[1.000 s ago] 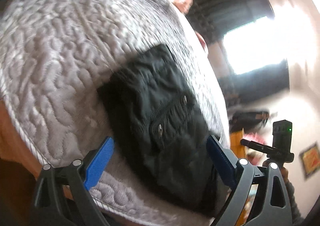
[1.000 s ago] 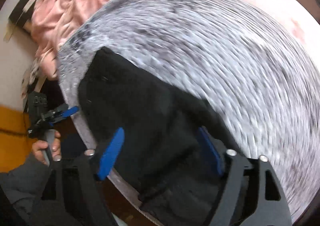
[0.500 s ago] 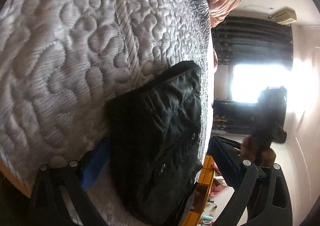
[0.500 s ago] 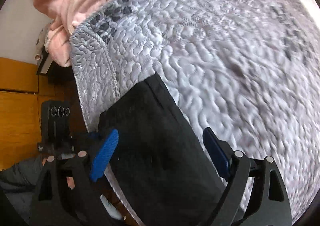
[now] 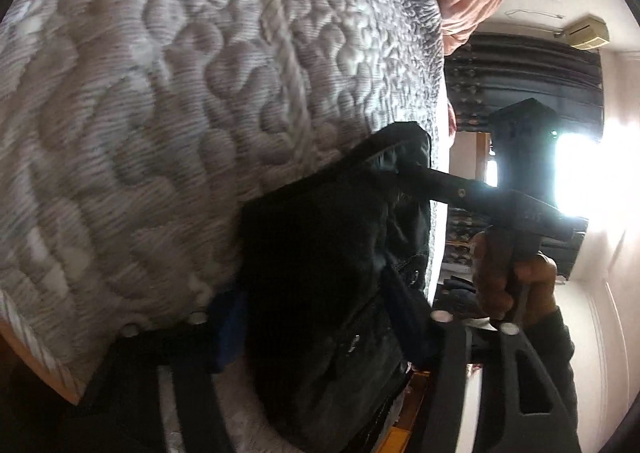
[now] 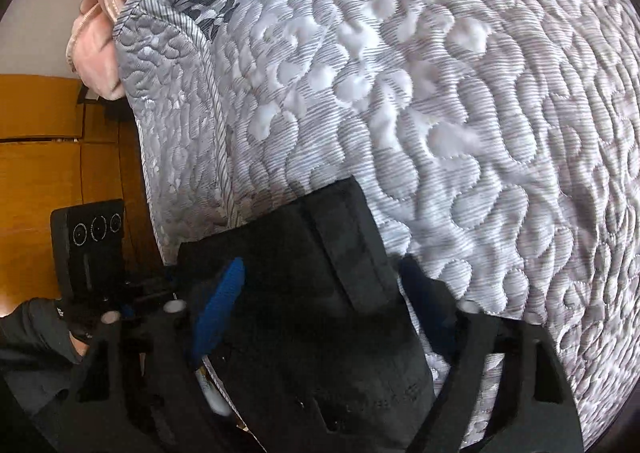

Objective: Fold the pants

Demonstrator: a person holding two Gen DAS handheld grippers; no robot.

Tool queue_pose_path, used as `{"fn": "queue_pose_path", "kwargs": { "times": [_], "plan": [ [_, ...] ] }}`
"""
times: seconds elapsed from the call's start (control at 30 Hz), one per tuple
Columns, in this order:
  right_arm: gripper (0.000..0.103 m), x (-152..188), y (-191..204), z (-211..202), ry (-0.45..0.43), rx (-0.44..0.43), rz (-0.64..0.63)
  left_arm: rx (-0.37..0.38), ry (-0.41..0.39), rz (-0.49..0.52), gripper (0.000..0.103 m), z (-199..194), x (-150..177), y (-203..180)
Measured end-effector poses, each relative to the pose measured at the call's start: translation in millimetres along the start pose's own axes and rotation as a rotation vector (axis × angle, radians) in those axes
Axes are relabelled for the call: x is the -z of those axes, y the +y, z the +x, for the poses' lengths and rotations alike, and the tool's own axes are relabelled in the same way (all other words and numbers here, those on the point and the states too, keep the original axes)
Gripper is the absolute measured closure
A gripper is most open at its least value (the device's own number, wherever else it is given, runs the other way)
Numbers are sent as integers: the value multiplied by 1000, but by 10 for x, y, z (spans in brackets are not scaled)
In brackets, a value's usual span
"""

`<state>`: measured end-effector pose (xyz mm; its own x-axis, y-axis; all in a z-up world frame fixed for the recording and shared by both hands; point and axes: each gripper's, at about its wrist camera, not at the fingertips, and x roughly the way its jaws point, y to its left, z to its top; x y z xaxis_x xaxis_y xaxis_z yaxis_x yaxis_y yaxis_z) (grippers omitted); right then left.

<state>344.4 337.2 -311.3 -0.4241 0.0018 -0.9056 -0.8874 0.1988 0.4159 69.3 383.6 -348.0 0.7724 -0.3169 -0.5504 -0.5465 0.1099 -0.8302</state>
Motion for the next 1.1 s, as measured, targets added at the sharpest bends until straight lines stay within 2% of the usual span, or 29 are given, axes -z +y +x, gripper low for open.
{"fn": "queue_pose_path", "kwargs": {
  "times": [0.13, 0.27, 0.6, 0.8, 1.1],
  "plan": [
    [70, 34, 13, -51, -10, 1, 7, -23, -6, 22, 64, -42, 23, -17],
    [71, 180, 102, -296, -57, 8, 2, -13, -24, 90, 69, -118, 95, -193],
    [73, 749, 467, -1105, -185, 82, -14, 11, -55, 280, 70, -373, 381, -954],
    [73, 1344, 675, -1666, -284, 129, 1, 10, -62, 445, 71, -507, 712, -1504],
    [73, 2312, 882, -2283, -421, 187, 20, 4, -39, 690, 72, -721, 1466, -2268]
  ]
}}
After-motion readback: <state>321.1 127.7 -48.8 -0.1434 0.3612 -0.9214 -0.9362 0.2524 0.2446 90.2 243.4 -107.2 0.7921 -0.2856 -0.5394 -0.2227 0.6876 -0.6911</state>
